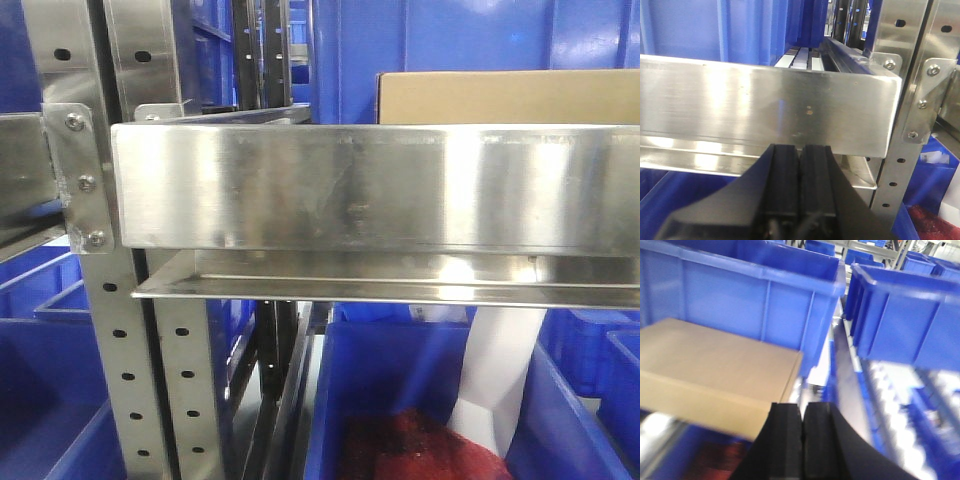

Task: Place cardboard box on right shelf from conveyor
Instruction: 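Open the right gripper and withdraw it from the box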

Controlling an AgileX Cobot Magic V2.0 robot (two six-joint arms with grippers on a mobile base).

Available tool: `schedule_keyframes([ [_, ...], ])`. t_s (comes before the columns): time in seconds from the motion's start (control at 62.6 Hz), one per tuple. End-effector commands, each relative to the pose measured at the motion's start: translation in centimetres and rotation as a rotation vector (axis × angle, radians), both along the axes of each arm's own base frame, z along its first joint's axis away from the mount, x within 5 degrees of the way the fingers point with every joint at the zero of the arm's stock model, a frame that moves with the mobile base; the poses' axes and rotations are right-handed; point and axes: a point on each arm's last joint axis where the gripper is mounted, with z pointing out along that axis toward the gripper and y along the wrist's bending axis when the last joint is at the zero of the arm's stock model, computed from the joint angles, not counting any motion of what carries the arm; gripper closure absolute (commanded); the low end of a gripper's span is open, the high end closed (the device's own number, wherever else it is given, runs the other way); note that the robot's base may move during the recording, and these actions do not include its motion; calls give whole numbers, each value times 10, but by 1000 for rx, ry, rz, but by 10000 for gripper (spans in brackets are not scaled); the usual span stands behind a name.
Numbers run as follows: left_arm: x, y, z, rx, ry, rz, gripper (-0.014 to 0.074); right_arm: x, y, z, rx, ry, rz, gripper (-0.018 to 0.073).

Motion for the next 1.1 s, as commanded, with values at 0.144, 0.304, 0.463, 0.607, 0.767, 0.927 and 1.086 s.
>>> schedule_keyframes([
  [0.144,0,0,5,-10,-84,2,713,-42,0,-21,151,-183,25,513],
  [0.304,0,0,5,-10,-84,2,713,-69,0,-36,211,-254,43,513],
  [0.463,0,0,5,-10,-84,2,712,-77,0,-45,242,-209,48,513],
  [0.607,0,0,5,-10,-84,2,713,-76,0,-47,241,-184,45,513],
  [0.767,0,0,5,-10,-84,2,713,-76,0,-47,241,-184,45,513],
  [0.927,0,0,5,-10,-84,2,713,-76,0,-47,241,-185,45,513],
  [1.086,0,0,5,-10,-84,2,713,-69,0,-56,218,-230,43,513],
])
